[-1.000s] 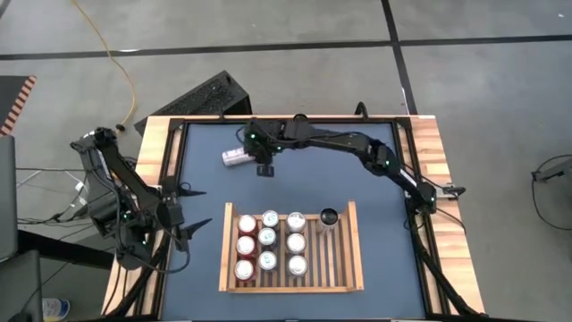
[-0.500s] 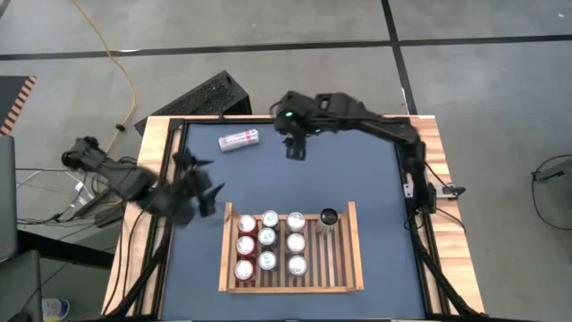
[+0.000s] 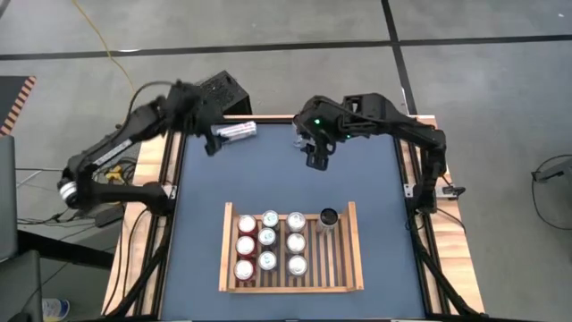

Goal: Place canned beverage on shelf
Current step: Put the white-pink soda can on the shelf aligned with the other white-pink soda can

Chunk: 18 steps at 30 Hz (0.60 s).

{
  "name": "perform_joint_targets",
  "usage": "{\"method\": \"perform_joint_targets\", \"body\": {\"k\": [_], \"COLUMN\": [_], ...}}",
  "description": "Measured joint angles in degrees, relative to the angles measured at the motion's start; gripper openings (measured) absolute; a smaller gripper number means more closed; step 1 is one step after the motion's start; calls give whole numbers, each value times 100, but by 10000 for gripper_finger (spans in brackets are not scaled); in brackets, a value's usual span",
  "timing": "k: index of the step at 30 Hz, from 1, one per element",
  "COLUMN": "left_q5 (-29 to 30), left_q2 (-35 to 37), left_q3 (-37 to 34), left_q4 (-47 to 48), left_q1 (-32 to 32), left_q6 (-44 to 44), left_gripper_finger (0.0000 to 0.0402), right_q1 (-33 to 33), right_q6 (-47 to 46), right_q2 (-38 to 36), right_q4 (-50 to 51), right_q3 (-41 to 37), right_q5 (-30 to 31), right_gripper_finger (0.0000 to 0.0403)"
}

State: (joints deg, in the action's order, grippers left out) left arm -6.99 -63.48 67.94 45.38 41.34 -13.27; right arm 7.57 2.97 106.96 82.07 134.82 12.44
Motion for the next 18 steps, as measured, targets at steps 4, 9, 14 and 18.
{"method": "perform_joint_targets", "body": {"k": [4,9,14,18], "left_q5": [-669,-1029,-1011,-1034], "left_q2": [-608,-1598,-2588,-3141], "left_q3": [0,6,221,284], "left_q4": [-306,-755,-814,-673], "left_q1": [1112,1693,1890,1991], "left_q6": [-219,-544,-908,-1182], "left_gripper_finger": [320,320,320,320], "right_q1": [-145,-285,-353,-375], "right_q6": [-5,-14,-191,-327], "right_q2": [0,23,28,31], "right_q4": [141,184,368,539], "right_q3": [0,-121,-127,-127], "right_q5": [-1,9,9,10], "right_gripper_finger": [260,260,260,260]}}
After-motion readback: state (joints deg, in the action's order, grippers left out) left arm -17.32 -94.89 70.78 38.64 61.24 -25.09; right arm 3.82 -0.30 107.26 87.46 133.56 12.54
